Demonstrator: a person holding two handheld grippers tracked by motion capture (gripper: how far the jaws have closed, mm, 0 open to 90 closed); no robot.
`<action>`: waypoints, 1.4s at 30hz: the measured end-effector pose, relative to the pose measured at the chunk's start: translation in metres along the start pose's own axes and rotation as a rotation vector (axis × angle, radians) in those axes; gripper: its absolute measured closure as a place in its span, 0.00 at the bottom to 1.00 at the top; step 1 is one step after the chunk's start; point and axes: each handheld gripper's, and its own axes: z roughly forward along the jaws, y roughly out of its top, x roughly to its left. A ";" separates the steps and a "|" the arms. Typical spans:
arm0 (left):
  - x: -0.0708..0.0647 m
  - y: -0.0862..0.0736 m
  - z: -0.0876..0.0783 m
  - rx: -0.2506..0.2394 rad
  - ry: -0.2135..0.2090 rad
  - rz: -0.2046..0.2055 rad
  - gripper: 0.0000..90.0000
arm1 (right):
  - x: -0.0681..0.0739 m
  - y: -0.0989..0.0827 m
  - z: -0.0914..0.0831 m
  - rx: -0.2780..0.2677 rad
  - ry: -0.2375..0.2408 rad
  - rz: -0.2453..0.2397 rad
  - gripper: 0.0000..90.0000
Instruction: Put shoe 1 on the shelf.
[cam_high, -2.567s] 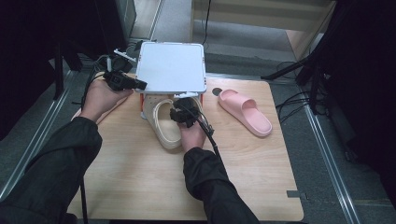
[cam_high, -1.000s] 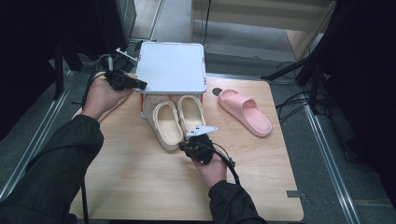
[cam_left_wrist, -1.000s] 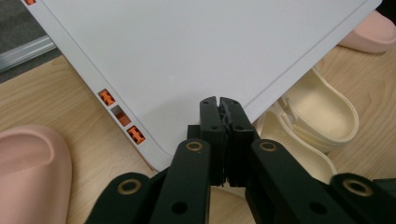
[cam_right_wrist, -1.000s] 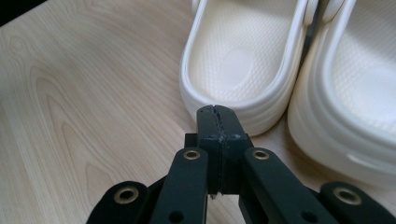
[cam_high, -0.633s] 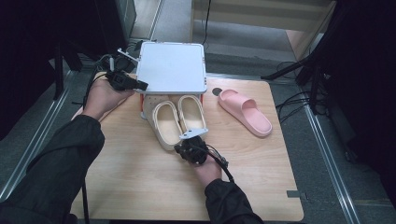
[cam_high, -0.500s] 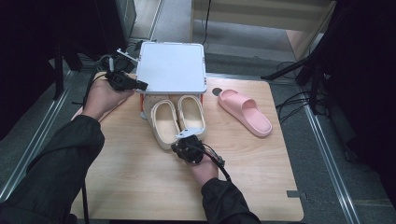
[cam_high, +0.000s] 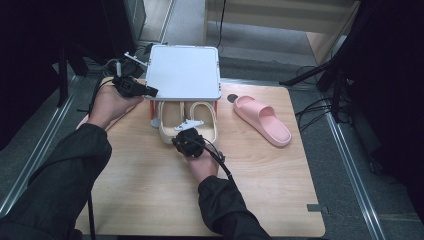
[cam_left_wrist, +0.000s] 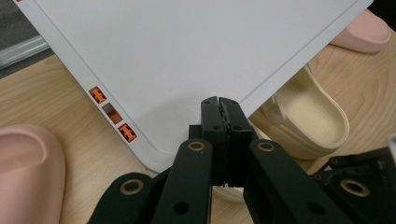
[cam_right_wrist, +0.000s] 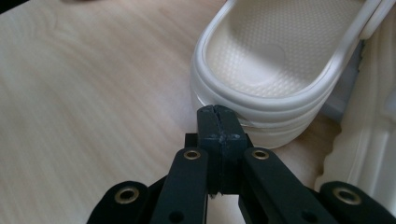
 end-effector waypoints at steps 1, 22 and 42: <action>0.000 0.000 0.000 0.000 -0.003 0.003 1.00 | -0.001 0.003 0.003 -0.005 0.011 -0.003 1.00; 0.000 0.000 -0.001 0.001 0.008 0.009 1.00 | -0.015 0.027 0.028 -0.022 -0.049 0.057 1.00; 0.000 0.000 -0.001 0.012 0.000 -0.020 0.99 | -0.004 -0.004 -0.064 -0.070 0.019 -0.069 1.00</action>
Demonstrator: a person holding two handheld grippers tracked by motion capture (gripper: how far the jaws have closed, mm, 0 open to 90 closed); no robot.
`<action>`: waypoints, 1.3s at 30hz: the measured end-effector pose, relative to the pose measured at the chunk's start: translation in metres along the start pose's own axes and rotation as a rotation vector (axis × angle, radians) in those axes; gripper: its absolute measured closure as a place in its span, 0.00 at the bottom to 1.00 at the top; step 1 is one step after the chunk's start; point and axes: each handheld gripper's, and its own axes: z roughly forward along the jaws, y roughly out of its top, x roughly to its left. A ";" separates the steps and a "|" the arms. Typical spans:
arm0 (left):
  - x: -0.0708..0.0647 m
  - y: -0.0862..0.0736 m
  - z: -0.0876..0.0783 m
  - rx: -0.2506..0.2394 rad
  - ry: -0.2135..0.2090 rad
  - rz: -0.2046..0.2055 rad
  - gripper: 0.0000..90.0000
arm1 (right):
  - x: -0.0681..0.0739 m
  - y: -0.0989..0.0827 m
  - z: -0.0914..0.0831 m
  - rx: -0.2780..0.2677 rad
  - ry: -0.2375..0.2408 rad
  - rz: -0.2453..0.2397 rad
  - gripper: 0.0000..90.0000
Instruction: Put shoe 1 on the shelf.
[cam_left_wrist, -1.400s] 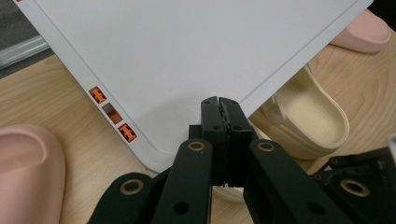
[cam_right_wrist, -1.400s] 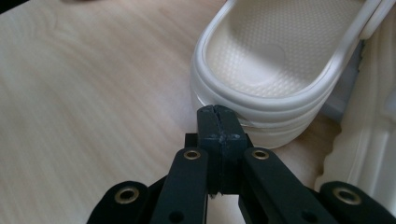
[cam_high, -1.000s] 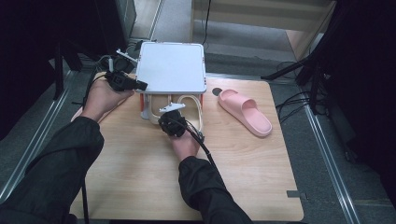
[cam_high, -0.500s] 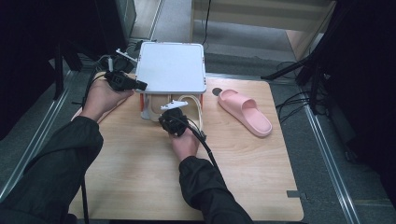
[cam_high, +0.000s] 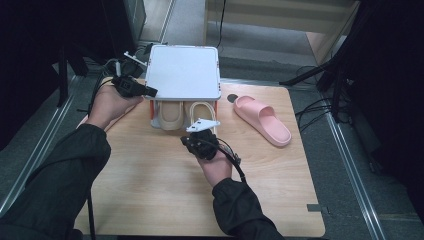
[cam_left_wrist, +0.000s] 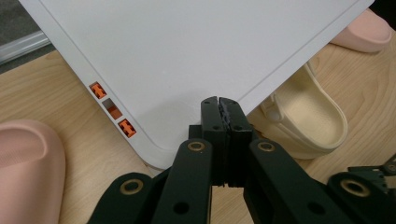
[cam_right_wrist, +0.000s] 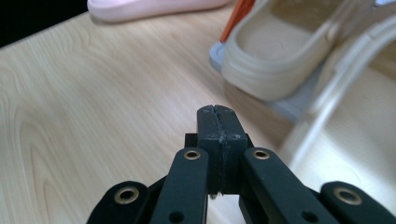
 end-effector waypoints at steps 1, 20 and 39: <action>0.000 0.000 0.000 0.002 0.000 0.003 0.99 | 0.000 0.000 0.000 0.000 0.000 0.000 1.00; 0.000 0.000 0.000 0.006 0.001 0.003 0.99 | -0.039 -0.053 -0.029 0.095 -0.035 0.085 0.99; -0.001 0.001 0.000 0.008 0.012 0.012 0.99 | -0.062 -0.017 0.020 0.104 -0.148 0.015 1.00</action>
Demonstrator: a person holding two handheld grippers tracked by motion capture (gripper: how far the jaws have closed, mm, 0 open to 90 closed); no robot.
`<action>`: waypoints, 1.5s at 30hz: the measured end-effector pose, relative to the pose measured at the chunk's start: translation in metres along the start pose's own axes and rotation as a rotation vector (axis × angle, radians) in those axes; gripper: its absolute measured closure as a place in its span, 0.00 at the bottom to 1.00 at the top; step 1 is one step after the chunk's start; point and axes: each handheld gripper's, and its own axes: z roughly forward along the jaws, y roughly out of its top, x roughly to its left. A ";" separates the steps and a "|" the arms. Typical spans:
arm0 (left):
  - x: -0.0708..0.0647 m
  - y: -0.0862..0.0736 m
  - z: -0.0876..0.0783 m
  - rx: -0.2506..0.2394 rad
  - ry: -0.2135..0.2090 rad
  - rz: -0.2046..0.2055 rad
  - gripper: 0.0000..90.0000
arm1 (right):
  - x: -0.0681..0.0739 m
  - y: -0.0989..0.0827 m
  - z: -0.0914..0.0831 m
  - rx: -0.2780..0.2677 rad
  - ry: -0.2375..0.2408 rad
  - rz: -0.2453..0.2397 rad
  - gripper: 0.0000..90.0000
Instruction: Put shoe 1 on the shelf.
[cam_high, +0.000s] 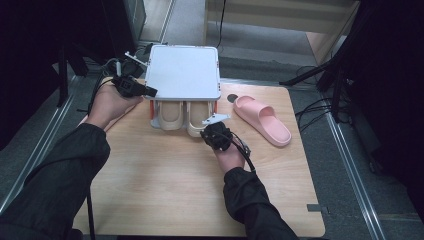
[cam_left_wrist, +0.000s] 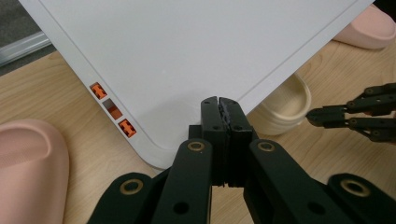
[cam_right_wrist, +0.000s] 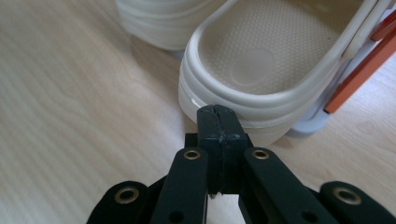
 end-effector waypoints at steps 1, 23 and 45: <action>0.000 0.000 0.000 -0.001 -0.001 -0.001 0.99 | -0.001 0.002 0.003 -0.002 -0.002 0.003 1.00; -0.008 -0.002 -0.001 -0.016 0.024 -0.005 0.86 | -0.003 -0.001 -0.016 -0.074 0.103 0.020 0.94; -0.006 -0.045 -0.031 -0.029 -0.018 -0.037 0.50 | -0.016 -0.045 -0.084 -0.077 0.273 0.114 0.48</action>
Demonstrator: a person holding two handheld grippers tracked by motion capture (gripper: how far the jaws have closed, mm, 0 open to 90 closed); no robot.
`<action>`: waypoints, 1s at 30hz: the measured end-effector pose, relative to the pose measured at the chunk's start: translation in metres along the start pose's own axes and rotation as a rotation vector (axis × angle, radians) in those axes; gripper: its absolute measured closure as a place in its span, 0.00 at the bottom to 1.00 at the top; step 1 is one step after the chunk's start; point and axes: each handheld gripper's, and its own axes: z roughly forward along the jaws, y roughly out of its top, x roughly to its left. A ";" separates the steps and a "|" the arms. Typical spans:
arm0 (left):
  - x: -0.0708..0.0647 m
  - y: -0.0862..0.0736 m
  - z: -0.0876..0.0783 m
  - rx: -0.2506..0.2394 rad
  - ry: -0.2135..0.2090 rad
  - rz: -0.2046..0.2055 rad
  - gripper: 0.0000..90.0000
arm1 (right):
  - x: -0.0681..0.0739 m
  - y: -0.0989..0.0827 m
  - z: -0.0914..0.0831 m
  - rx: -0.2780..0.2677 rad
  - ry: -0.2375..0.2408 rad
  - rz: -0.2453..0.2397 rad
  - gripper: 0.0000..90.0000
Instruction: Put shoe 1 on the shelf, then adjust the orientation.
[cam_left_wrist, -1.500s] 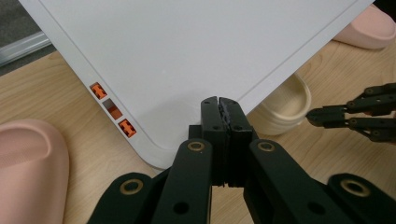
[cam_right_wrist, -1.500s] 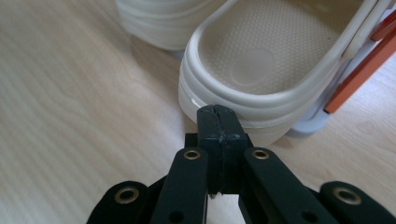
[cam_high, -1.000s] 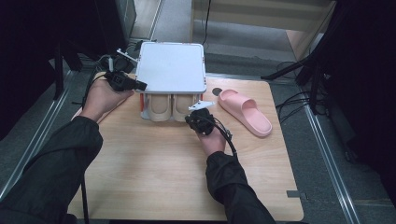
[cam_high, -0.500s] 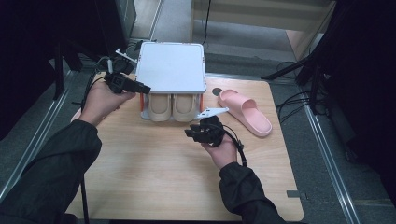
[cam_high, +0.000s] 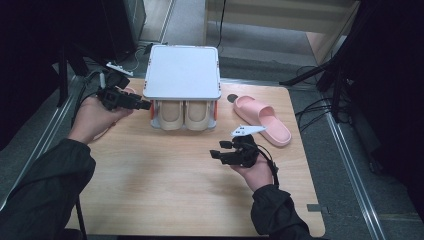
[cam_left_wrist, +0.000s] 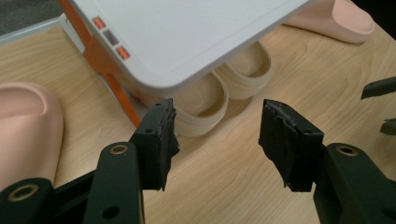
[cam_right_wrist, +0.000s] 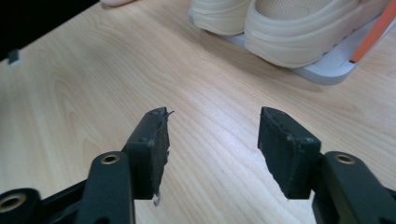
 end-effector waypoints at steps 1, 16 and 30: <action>0.001 -0.003 0.000 -0.001 0.000 0.002 0.50 | 0.000 -0.001 -0.003 -0.001 -0.003 0.000 0.47; 0.032 -0.056 0.012 0.013 0.037 -0.047 0.55 | -0.006 -0.009 -0.028 -0.025 -0.039 0.020 0.48; 0.083 -0.085 0.016 0.008 0.092 -0.147 0.58 | -0.011 -0.012 -0.026 -0.001 -0.026 0.006 0.48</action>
